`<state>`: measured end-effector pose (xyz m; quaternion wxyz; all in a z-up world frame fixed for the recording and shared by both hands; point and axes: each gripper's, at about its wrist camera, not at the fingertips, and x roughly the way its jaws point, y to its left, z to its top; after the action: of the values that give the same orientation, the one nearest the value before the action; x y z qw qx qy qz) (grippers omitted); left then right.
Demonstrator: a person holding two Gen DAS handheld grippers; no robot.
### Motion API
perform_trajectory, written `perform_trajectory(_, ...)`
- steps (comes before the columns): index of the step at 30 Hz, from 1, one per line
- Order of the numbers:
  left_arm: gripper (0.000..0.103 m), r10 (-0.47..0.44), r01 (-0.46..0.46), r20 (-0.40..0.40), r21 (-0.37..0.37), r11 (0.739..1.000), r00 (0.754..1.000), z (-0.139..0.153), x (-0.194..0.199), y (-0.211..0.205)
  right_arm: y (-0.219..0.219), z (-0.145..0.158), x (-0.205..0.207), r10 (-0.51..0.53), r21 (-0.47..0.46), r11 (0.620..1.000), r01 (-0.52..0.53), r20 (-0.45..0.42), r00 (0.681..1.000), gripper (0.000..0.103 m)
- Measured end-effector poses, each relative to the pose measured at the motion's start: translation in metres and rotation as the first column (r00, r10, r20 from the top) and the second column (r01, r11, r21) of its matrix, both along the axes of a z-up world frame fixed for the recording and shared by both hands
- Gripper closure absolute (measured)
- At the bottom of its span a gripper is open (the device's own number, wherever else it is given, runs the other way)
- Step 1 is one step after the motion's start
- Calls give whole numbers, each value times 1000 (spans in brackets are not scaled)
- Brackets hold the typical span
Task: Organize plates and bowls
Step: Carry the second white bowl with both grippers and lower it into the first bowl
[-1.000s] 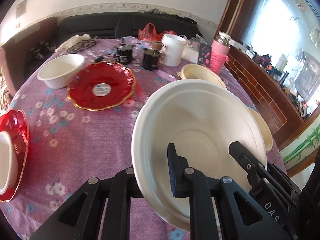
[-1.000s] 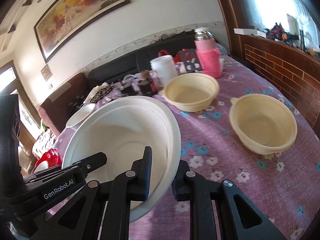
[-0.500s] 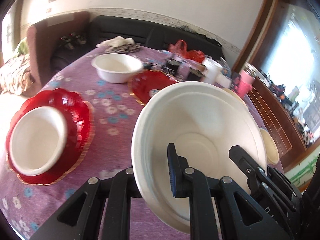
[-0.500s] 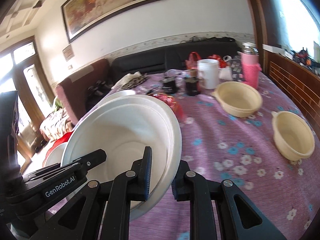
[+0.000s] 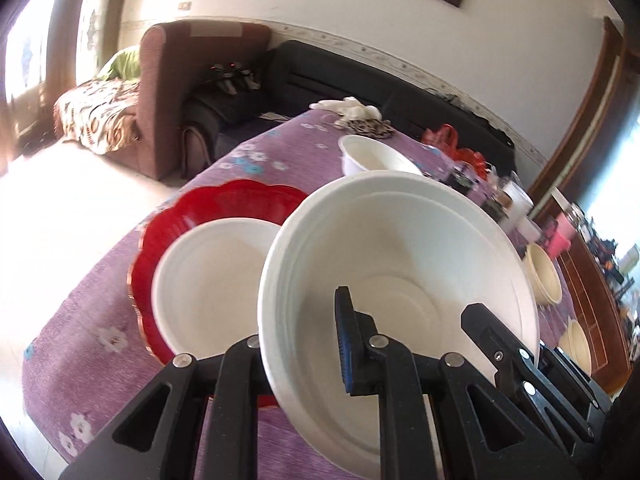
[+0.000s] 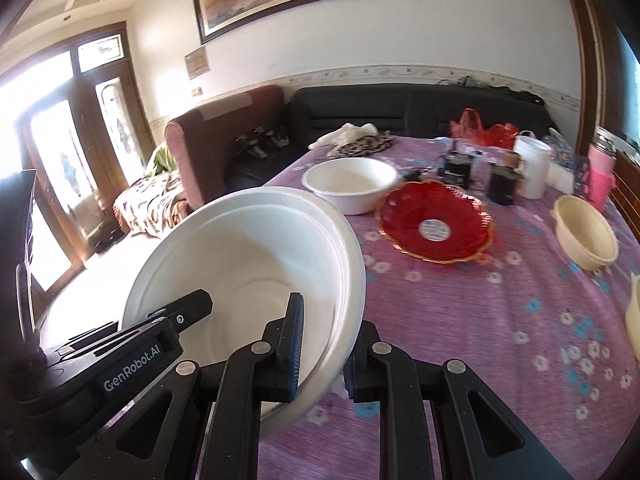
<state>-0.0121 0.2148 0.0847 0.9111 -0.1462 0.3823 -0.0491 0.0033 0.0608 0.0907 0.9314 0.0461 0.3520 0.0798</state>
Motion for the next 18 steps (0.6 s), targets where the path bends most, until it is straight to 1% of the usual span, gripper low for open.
perform_trajectory(6,88,59,-60,-27,-29,998,998,-14,13,35,35,-11,21,47,-14,999,-47,-33,998,84)
perform_trajectory(9,88,79,-80,-40,-35,996,996,-20,18,47,46,-18,32,64,-24,998,-65,-47,997,84)
perform_trajectory(18,88,125,-127,-74,-27,991,989,-34,31,68,69,-34,53,97,-28,995,-100,-91,991,84)
